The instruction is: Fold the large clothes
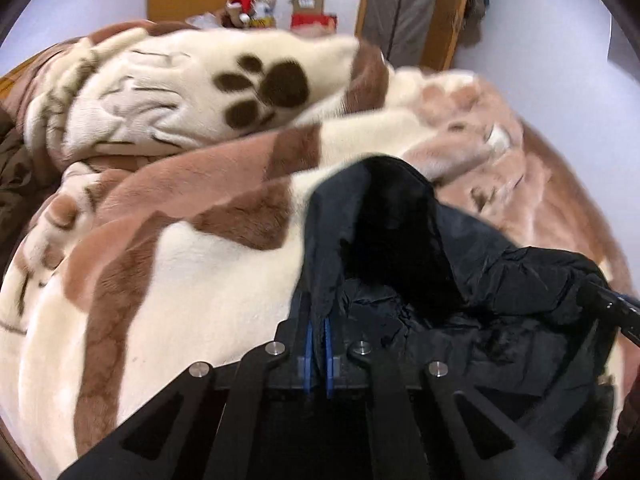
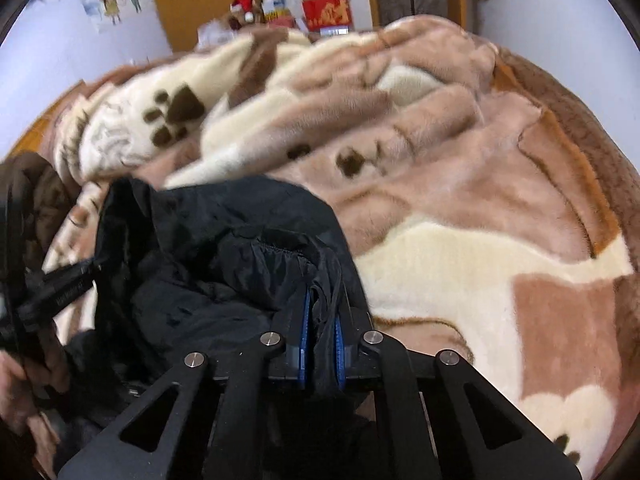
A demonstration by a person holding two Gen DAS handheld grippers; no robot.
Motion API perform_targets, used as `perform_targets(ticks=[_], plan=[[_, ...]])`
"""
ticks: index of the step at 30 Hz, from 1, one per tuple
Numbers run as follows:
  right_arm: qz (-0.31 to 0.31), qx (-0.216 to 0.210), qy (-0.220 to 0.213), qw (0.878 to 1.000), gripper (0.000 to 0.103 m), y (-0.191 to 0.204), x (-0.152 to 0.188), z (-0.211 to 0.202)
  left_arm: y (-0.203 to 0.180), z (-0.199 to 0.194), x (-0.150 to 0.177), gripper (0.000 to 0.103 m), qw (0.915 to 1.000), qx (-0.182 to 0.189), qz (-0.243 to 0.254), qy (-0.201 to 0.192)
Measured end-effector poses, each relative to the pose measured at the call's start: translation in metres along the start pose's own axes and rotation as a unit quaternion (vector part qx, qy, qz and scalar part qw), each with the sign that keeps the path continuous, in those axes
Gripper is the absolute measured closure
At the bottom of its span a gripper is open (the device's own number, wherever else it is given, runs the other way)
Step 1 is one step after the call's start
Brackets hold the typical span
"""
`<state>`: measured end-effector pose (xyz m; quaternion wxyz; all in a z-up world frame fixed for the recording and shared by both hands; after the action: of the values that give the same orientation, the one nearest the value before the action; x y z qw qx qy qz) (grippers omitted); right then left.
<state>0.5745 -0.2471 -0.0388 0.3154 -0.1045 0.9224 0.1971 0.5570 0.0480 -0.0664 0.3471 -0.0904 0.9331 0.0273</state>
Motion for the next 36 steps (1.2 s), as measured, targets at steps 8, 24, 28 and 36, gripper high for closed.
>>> perform_targets(ticks=[8,24,28,36], plan=[[-0.02,-0.041,-0.069,0.997,0.094,0.045,0.032,-0.098,0.044,-0.103,0.033,0.099,0.9948,0.063,-0.064,-0.048],[0.057,-0.032,0.037,0.997,0.092,0.052,0.2,-0.13,0.091,-0.153,0.196,0.095,0.9957,0.053,-0.054,0.054],[0.057,-0.048,0.036,0.997,0.078,0.056,0.21,-0.141,0.104,-0.167,0.226,0.095,0.9937,0.054,-0.06,0.079],[0.046,-0.063,0.016,0.997,0.065,0.07,0.204,-0.154,0.106,-0.205,0.234,0.074,0.9959,0.055,-0.052,0.05]])
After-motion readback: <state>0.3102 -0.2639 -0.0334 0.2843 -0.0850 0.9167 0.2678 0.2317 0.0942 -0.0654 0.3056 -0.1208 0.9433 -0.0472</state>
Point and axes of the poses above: each gripper's, at about its wrist camera, not at the fingertips, and z roughly the way its jaws point, y to its left, x to its underside, the point moved 3 cm from there along z, roughly the way its jaws point, and after that the axes turned 10 degrees about -x, right-handed, at the moved point
